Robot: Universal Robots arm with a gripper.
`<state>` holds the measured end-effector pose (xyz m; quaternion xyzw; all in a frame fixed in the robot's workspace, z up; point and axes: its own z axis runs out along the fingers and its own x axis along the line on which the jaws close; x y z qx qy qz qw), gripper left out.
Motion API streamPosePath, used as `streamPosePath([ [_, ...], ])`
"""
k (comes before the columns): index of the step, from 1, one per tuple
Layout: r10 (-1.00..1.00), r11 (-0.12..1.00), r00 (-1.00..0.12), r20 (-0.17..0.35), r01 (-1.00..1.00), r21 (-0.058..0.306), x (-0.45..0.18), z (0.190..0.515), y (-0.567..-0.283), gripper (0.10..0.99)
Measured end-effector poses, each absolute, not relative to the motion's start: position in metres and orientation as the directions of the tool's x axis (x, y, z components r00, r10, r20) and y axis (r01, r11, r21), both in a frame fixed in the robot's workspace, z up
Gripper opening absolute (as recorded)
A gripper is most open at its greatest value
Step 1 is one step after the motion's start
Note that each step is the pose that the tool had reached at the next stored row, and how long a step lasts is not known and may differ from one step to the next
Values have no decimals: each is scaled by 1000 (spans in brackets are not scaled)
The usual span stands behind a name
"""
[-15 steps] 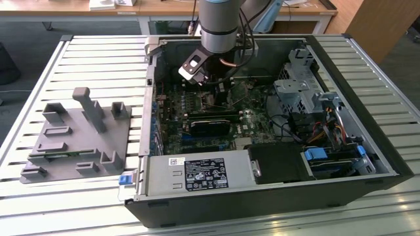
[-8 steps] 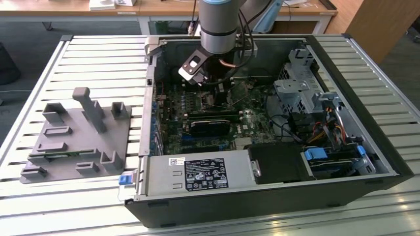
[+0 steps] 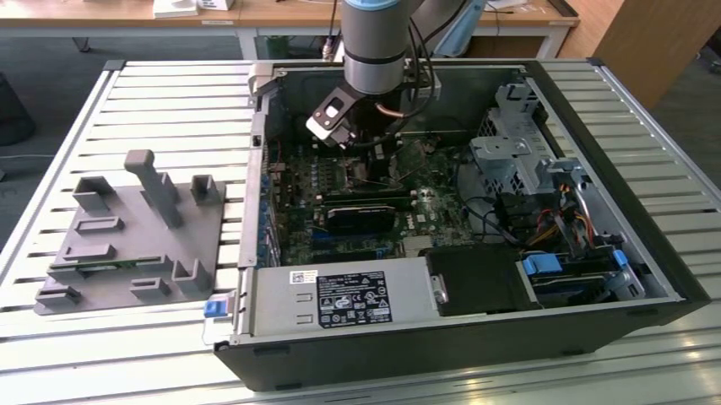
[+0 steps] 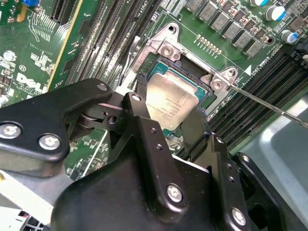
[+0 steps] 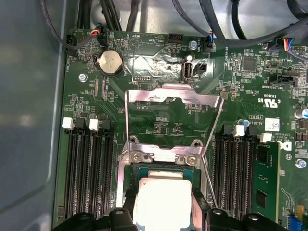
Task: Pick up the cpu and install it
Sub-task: 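Place the cpu into insertion slot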
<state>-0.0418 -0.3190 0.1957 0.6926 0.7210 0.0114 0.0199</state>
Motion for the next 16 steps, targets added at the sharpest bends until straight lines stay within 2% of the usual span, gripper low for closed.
streamPosePath([
  [11,999,40,-40,-13,998,44,-42,195,-319,541],
  [12,999,40,-40,-13,998,44,-42,195,-319,604],
  [16,999,40,-40,-13,998,44,-42,195,-318,604],
])
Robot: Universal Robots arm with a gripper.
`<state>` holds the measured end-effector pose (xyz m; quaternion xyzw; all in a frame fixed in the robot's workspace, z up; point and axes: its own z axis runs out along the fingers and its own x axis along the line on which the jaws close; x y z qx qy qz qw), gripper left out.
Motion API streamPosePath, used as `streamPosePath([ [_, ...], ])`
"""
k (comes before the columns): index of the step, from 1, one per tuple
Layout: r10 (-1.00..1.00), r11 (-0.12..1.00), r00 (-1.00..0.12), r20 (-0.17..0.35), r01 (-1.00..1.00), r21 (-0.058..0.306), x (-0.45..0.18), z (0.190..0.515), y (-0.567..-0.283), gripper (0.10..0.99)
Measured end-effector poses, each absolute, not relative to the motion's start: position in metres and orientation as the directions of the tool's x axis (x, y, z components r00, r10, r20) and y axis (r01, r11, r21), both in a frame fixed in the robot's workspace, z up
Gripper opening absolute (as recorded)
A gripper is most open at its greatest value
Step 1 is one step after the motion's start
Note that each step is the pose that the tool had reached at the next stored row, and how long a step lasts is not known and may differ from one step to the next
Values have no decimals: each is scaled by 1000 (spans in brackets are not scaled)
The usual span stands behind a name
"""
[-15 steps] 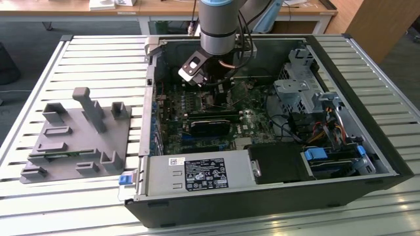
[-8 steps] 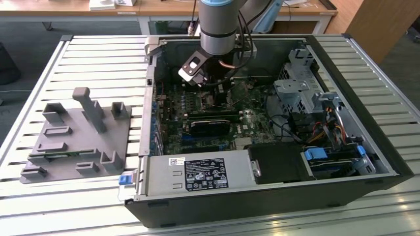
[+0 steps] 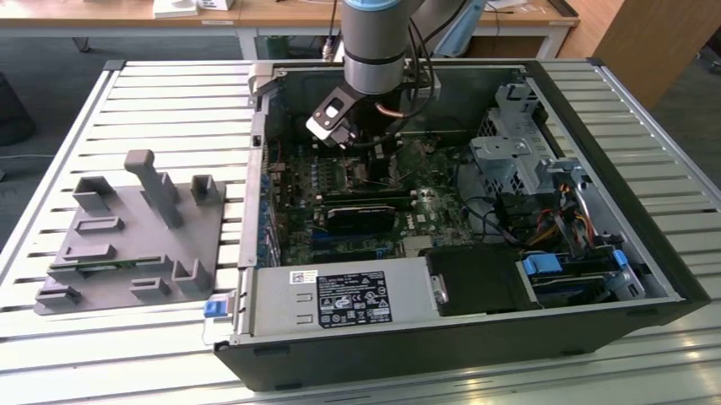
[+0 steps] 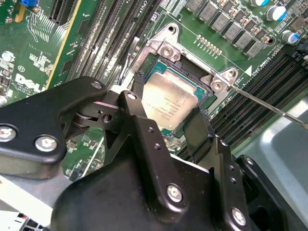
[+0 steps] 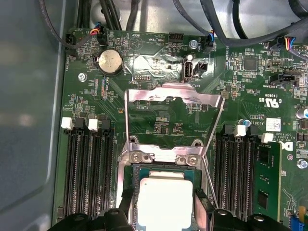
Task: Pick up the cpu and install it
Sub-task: 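Place the cpu into insertion slot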
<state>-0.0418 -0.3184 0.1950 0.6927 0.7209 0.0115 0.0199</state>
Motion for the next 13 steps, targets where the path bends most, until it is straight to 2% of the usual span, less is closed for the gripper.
streamPosePath([
  [13,999,40,-40,-11,998,44,-42,194,-317,604],
])
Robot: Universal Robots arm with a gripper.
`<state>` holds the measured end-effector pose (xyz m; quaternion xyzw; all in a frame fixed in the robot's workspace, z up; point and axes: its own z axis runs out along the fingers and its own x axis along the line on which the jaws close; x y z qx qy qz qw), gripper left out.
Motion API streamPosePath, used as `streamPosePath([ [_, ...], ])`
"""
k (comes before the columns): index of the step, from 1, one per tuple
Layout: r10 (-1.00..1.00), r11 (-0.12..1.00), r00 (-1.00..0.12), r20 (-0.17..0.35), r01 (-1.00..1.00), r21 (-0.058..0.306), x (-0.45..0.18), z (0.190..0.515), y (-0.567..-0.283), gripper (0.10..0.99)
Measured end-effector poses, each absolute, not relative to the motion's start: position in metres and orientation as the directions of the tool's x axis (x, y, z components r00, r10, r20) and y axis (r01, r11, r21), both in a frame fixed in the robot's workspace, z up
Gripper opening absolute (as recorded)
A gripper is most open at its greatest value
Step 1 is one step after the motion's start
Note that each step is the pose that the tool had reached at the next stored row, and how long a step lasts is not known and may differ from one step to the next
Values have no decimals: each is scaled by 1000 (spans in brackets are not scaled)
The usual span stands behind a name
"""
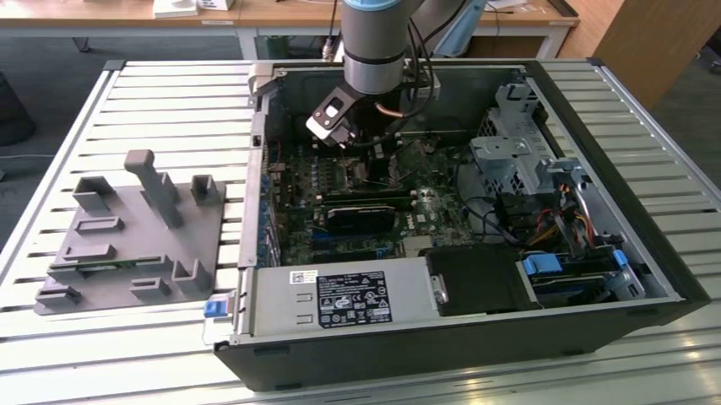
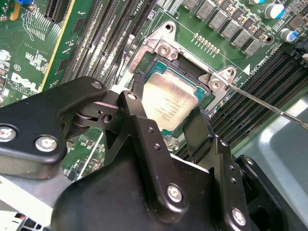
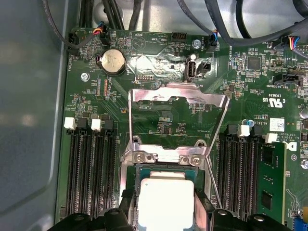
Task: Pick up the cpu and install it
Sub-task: 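Place the cpu into insertion slot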
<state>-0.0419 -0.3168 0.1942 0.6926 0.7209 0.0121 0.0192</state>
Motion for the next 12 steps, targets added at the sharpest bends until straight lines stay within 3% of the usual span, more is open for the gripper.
streamPosePath([
  [12,999,40,-40,-13,998,44,-42,199,-317,604],
])
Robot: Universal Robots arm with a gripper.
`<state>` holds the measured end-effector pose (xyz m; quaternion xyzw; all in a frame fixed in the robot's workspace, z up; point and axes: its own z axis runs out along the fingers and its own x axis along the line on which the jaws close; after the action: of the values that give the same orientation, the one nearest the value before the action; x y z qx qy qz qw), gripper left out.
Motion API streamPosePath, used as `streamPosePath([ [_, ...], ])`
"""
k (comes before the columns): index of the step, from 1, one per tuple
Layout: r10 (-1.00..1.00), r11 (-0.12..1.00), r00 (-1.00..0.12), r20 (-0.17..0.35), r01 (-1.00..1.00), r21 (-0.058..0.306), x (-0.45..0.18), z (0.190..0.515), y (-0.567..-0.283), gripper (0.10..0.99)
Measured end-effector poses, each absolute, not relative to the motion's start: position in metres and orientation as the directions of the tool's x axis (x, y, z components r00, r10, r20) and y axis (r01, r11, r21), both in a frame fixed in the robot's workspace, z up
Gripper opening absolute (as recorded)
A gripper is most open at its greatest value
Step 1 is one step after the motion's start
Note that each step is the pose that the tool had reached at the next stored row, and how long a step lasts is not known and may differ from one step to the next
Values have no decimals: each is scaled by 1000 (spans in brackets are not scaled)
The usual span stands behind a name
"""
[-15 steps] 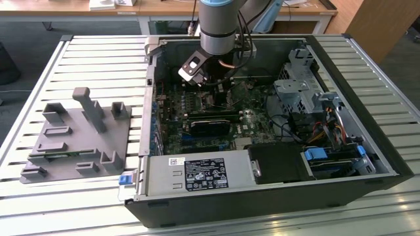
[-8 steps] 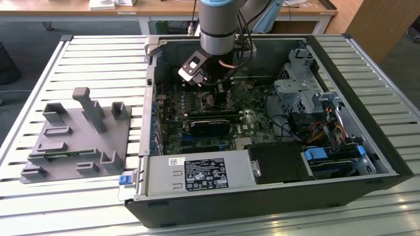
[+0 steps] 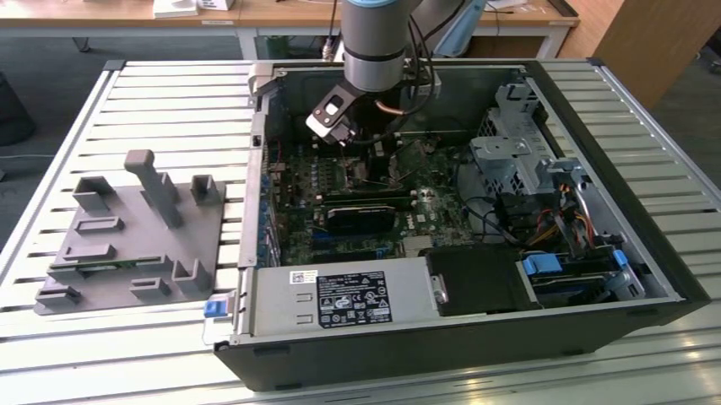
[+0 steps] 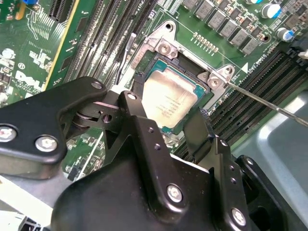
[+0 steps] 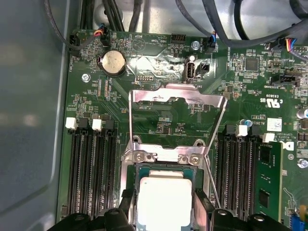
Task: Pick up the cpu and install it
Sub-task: 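Place the cpu into insertion slot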
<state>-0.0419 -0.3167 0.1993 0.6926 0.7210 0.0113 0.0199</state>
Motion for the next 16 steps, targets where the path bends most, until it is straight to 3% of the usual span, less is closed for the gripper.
streamPosePath([
  [4,999,40,-39,-13,998,44,-42,205,-317,592],
  [5,999,40,-39,-13,998,44,-42,205,-317,529],
  [6,999,40,-39,-13,998,44,-42,206,-317,529],
  [9,999,40,-39,-14,998,44,-42,207,-317,349],
  [10,999,40,-39,-14,998,44,-42,207,-317,349],
  [13,999,40,-39,-14,998,44,-42,209,-317,118],
  [16,999,40,-39,-14,998,44,-42,210,-317,106],
])
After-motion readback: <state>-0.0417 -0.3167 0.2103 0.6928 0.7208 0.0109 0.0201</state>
